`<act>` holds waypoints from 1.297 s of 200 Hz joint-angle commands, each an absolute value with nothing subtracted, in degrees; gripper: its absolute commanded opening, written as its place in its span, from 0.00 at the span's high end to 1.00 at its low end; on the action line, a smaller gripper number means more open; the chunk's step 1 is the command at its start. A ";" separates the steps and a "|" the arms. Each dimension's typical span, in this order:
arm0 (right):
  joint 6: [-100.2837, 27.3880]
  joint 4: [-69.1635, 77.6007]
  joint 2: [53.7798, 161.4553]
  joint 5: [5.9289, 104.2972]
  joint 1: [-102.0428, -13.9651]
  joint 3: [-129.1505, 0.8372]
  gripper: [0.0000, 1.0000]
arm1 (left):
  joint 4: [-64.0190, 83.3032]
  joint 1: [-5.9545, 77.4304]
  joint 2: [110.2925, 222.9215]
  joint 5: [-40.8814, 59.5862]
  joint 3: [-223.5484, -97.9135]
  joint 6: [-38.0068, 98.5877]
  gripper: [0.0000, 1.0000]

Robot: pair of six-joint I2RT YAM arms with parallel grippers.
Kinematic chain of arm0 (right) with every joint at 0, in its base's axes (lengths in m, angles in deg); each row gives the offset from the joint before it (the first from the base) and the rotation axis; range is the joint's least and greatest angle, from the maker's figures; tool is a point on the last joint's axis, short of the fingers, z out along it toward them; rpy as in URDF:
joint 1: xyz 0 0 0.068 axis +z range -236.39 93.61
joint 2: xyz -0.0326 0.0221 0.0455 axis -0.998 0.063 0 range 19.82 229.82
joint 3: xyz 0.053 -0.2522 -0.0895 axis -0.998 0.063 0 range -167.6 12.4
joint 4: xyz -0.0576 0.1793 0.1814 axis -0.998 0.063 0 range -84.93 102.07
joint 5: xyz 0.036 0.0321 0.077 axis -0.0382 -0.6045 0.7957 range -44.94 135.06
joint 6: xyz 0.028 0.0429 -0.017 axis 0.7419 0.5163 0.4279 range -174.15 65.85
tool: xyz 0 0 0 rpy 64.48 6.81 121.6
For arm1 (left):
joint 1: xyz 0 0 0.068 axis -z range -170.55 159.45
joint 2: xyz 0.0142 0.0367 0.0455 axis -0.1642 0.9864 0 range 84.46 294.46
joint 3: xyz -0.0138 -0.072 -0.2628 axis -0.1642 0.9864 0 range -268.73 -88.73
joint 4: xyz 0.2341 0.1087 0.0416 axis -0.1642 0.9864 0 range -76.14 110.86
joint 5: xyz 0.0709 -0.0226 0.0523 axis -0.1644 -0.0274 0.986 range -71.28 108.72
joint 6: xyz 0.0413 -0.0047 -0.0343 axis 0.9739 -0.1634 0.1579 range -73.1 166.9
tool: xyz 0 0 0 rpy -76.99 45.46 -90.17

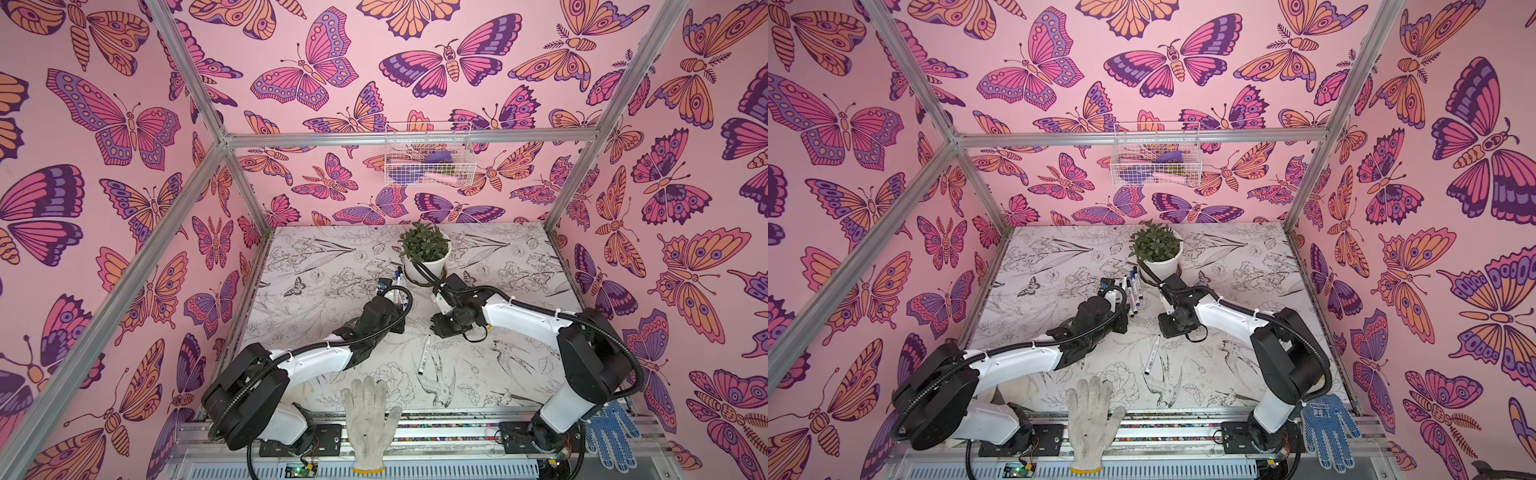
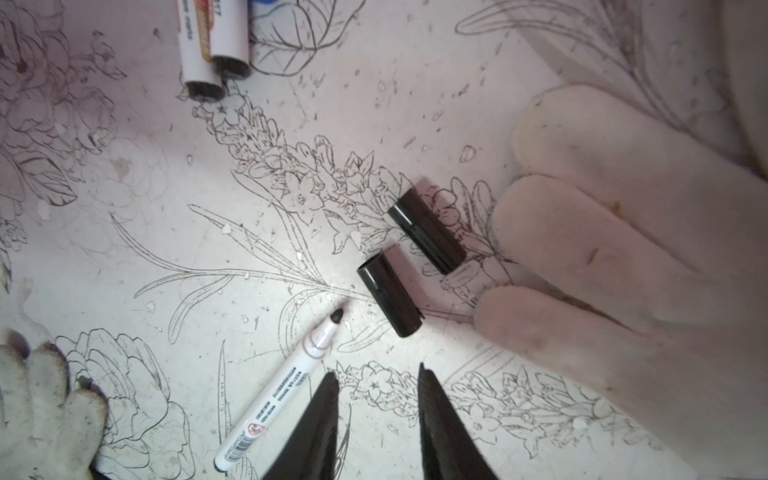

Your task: Insert the pens into the pen caps

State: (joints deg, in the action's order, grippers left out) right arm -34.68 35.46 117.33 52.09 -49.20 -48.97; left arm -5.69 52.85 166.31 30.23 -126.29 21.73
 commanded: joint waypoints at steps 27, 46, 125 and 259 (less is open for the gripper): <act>-35.35 40.39 122.50 50.58 -49.04 -51.91 0.70 | -6.26 52.40 165.70 29.42 -125.93 21.41 1.00; -34.91 41.23 123.27 48.79 -49.11 -52.38 0.70 | -6.26 52.34 165.15 29.97 -125.57 21.58 1.00; -29.01 38.53 126.94 46.16 -55.27 -58.40 0.70 | -6.62 52.34 164.64 30.74 -125.03 21.98 1.00; -27.53 47.64 125.38 56.12 -55.71 -59.81 0.64 | -6.77 52.25 162.86 31.02 -123.62 22.95 1.00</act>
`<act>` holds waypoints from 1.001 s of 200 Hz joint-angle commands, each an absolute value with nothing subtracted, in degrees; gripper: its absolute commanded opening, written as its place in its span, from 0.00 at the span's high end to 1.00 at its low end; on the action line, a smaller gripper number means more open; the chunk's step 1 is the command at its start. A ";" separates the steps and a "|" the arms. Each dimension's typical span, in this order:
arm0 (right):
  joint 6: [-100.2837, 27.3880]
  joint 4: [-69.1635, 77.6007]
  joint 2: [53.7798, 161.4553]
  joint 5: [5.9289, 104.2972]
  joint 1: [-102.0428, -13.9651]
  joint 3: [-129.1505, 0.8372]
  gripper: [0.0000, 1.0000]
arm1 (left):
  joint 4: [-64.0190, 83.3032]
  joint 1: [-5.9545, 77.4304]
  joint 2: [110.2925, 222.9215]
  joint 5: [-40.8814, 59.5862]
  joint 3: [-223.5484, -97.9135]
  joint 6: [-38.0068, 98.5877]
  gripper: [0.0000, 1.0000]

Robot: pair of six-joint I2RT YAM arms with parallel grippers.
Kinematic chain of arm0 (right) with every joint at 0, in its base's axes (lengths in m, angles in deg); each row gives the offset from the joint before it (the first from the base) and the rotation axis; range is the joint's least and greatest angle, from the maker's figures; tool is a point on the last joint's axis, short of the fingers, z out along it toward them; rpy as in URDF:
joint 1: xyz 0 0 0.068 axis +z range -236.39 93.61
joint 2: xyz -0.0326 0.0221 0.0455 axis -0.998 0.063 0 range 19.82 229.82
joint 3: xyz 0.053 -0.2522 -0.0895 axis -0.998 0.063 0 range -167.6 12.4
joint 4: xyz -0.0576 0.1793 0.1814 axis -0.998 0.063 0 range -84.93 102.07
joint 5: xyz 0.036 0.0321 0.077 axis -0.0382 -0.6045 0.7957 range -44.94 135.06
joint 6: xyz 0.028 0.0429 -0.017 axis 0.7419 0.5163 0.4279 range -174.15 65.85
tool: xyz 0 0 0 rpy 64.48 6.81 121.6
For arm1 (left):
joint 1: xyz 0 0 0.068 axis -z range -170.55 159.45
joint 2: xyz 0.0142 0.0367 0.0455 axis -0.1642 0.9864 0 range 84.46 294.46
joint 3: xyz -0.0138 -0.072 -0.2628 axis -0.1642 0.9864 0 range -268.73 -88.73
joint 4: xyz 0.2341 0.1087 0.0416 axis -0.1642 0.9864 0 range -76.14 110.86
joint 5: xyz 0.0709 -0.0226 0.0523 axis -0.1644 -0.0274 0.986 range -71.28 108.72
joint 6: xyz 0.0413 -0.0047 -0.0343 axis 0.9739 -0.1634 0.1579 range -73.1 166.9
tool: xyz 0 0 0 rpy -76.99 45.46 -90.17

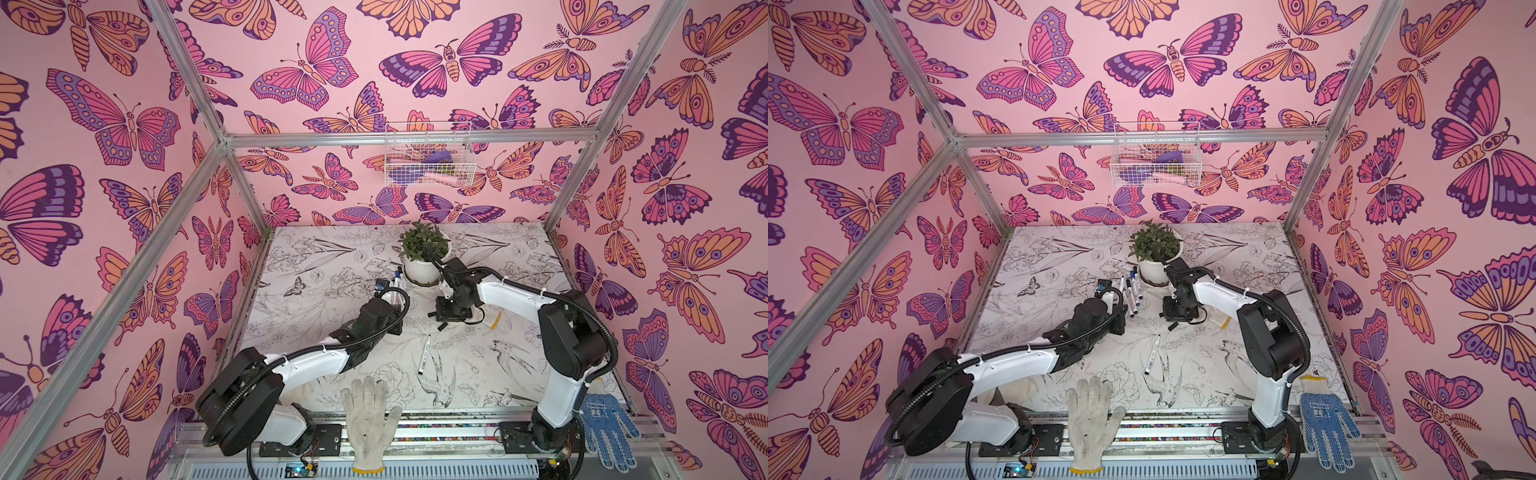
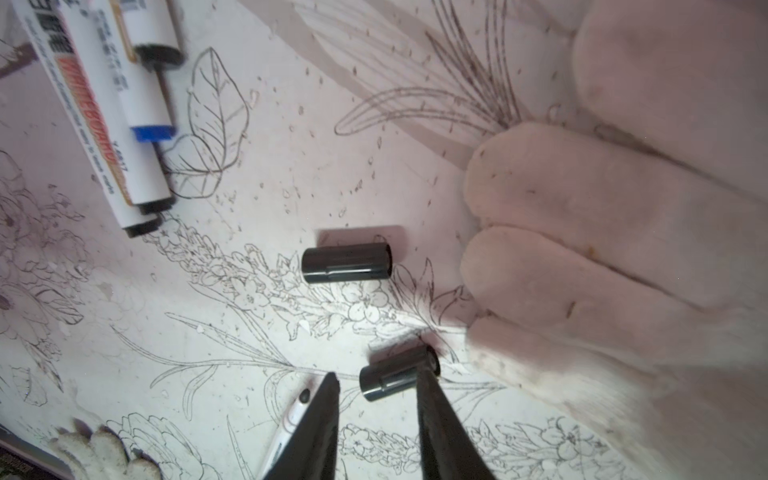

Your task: Insert the pens into the pen caps

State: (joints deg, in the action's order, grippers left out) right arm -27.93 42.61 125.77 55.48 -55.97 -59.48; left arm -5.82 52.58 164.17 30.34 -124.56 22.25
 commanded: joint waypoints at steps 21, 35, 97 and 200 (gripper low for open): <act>-27.63 47.94 123.44 54.41 -55.73 -58.25 0.64 | -6.79 52.25 162.61 31.03 -123.45 23.01 1.00; -27.43 47.82 122.43 53.75 -55.71 -57.25 0.63 | -6.75 52.25 162.51 31.16 -123.27 22.90 1.00; -27.66 46.49 124.06 53.61 -55.80 -56.27 0.63 | -7.19 52.25 163.19 30.67 -123.40 22.74 1.00; -26.51 44.91 129.05 55.08 -55.71 -59.85 0.64 | -7.20 52.17 162.88 31.00 -123.10 22.81 1.00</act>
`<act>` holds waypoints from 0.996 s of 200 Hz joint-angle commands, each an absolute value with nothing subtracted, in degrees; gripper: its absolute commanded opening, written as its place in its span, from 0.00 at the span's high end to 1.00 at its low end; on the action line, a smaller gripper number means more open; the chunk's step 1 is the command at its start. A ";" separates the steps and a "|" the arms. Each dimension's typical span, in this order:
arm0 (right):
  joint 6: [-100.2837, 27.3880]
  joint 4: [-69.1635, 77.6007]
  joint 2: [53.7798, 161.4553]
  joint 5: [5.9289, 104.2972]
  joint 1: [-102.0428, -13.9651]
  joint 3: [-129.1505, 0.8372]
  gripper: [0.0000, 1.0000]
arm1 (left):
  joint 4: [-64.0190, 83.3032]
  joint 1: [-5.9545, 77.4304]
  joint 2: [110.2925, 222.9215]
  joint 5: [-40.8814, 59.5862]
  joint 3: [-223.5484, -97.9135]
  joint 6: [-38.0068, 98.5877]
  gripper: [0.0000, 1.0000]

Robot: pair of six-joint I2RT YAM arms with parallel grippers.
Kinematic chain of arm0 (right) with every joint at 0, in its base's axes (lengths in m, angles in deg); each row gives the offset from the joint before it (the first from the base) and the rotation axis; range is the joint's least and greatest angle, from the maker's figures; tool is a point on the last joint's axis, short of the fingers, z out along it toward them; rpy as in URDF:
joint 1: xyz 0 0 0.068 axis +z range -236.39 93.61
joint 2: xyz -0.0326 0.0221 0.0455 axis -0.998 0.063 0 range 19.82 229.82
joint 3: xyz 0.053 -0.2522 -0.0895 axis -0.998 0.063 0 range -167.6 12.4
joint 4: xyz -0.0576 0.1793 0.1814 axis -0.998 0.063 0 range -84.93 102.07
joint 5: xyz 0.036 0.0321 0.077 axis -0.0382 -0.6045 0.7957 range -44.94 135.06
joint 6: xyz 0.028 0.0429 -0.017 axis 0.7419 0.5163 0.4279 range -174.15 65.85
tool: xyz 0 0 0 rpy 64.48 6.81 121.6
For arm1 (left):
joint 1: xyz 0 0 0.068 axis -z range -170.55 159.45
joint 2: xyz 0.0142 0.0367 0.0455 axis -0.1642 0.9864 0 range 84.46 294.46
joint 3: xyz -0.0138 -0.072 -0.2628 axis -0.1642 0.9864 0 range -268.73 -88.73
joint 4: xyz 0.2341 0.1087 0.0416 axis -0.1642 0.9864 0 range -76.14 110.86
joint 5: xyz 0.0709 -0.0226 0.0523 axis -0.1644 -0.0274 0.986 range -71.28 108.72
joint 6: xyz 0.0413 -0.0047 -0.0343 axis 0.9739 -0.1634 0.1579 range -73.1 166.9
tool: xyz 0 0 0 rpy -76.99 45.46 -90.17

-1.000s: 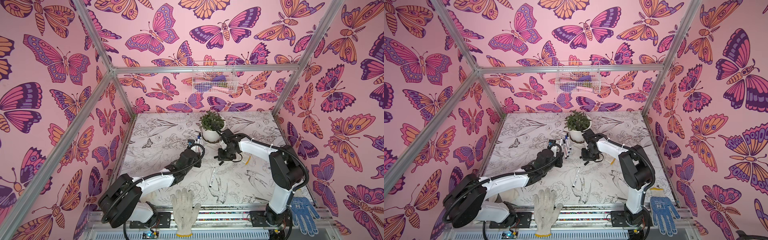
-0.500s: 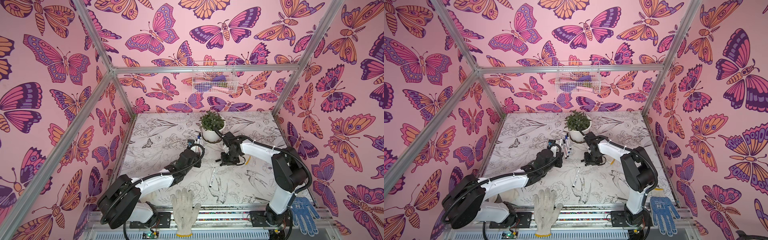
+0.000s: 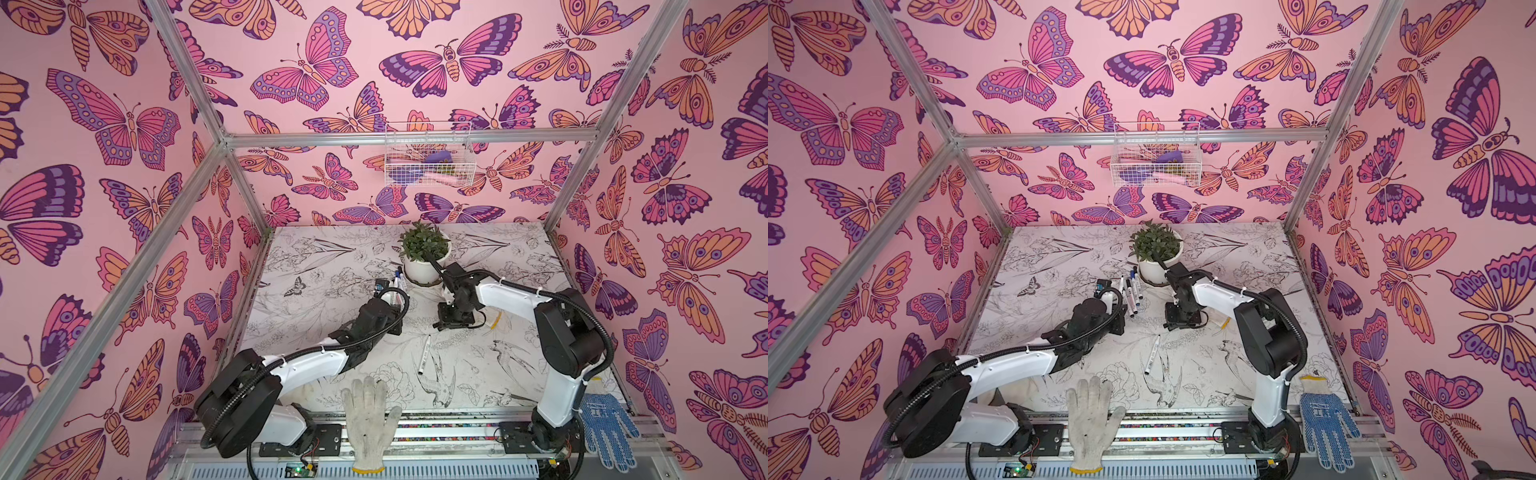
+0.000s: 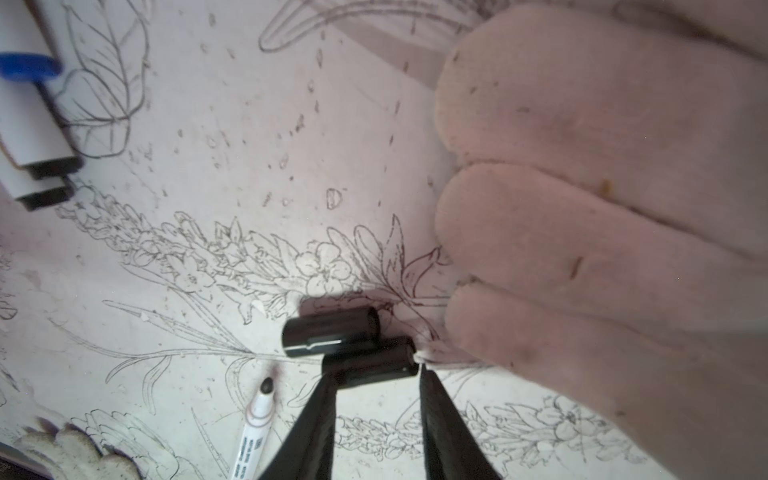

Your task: Insert the pens into the pen caps

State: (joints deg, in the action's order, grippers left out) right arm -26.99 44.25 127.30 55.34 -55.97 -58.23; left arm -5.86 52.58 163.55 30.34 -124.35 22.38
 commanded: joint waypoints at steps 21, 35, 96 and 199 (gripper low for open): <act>-26.68 45.33 129.46 53.39 -55.78 -59.42 0.64 | -7.01 52.16 162.47 31.60 -122.99 22.96 1.00; -26.83 45.56 129.71 52.11 -55.67 -59.03 0.64 | -7.05 52.16 162.34 31.90 -122.83 22.99 1.00; -29.04 46.83 128.15 46.38 -54.57 -55.61 0.64 | -7.06 52.08 162.37 31.62 -122.82 22.86 1.00; -27.57 49.52 122.69 53.88 -55.83 -57.45 0.61 | -7.01 52.08 162.60 30.50 -123.10 22.95 1.00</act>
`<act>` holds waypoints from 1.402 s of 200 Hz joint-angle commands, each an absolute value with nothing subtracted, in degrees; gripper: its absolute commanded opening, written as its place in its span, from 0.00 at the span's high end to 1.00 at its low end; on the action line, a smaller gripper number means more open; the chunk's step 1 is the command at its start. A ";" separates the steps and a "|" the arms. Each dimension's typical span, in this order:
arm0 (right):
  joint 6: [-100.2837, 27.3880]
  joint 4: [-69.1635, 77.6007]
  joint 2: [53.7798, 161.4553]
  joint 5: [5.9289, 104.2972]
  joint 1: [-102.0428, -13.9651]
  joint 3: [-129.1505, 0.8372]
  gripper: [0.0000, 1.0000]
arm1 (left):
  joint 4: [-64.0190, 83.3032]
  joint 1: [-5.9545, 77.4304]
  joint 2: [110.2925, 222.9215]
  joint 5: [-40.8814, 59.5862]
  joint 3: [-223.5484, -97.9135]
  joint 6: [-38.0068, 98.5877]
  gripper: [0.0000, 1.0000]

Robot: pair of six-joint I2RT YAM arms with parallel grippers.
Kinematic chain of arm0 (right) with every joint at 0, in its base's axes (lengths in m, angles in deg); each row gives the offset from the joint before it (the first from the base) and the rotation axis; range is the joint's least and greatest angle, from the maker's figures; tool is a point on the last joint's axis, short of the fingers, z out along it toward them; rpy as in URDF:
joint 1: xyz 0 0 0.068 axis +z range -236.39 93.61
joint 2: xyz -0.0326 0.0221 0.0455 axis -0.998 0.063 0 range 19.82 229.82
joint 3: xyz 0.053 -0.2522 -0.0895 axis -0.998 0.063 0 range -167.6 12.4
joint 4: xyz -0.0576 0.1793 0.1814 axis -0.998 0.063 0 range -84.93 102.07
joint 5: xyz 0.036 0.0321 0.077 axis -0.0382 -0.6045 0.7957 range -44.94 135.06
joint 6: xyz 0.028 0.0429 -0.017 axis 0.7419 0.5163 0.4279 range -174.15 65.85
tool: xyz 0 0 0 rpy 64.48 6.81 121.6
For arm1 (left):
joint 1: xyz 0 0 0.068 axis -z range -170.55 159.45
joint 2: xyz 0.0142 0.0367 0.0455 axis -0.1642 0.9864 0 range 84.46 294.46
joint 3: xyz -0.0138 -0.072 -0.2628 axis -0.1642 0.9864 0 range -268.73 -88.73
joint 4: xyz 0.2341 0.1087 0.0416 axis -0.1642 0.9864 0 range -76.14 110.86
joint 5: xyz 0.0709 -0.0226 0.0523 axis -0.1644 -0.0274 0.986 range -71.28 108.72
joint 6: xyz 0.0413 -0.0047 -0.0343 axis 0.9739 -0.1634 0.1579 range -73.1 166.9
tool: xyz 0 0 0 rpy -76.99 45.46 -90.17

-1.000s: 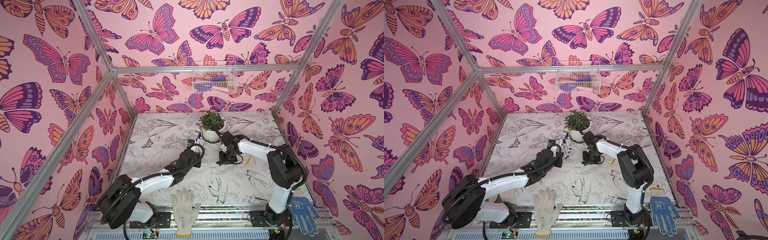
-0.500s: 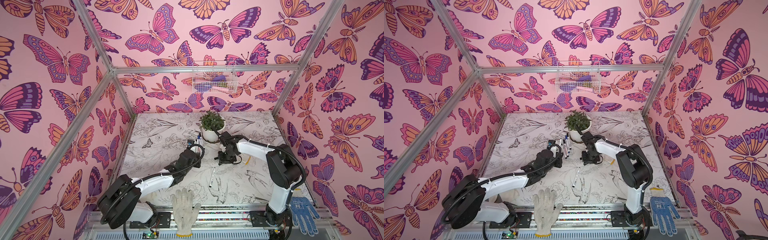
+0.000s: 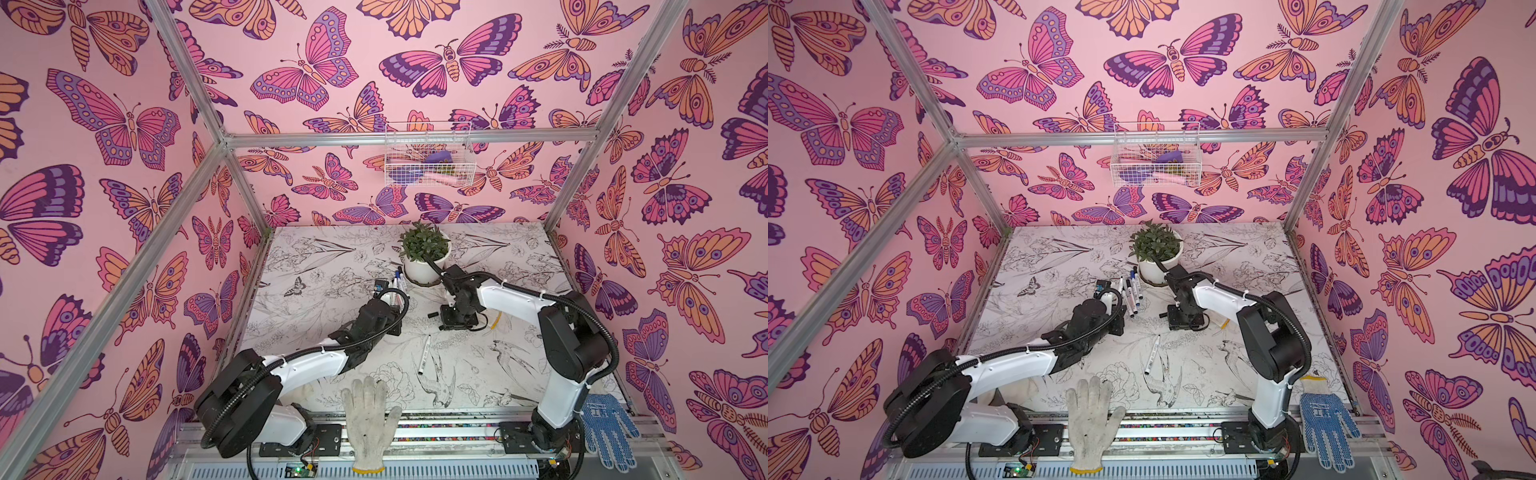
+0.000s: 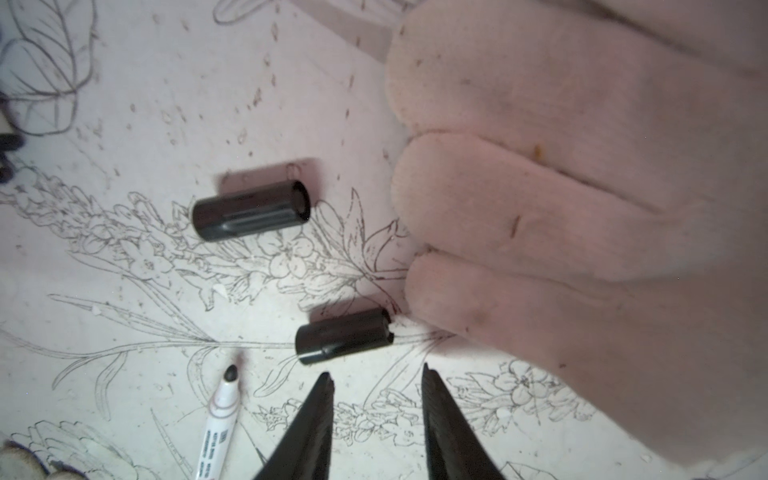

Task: Insert the pens into the pen caps
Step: 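Close the right gripper on the black cap nearest the glove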

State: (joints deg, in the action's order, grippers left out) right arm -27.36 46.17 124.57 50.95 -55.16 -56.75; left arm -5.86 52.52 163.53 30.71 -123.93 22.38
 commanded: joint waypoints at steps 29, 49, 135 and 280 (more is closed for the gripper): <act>-28.10 47.63 122.87 58.55 -56.85 -56.46 0.60 | -7.05 52.08 162.85 30.50 -123.18 23.00 1.00; -28.57 47.46 125.41 61.57 -56.84 -58.43 0.59 | -7.03 52.08 163.24 30.30 -123.52 22.99 1.00; -25.58 45.25 132.44 53.36 -56.60 -62.39 0.59 | -6.96 52.08 162.05 31.29 -122.61 23.08 1.00; -28.63 46.67 133.08 43.09 -52.64 -62.35 0.65 | -7.05 52.08 163.10 29.35 -123.61 23.15 1.00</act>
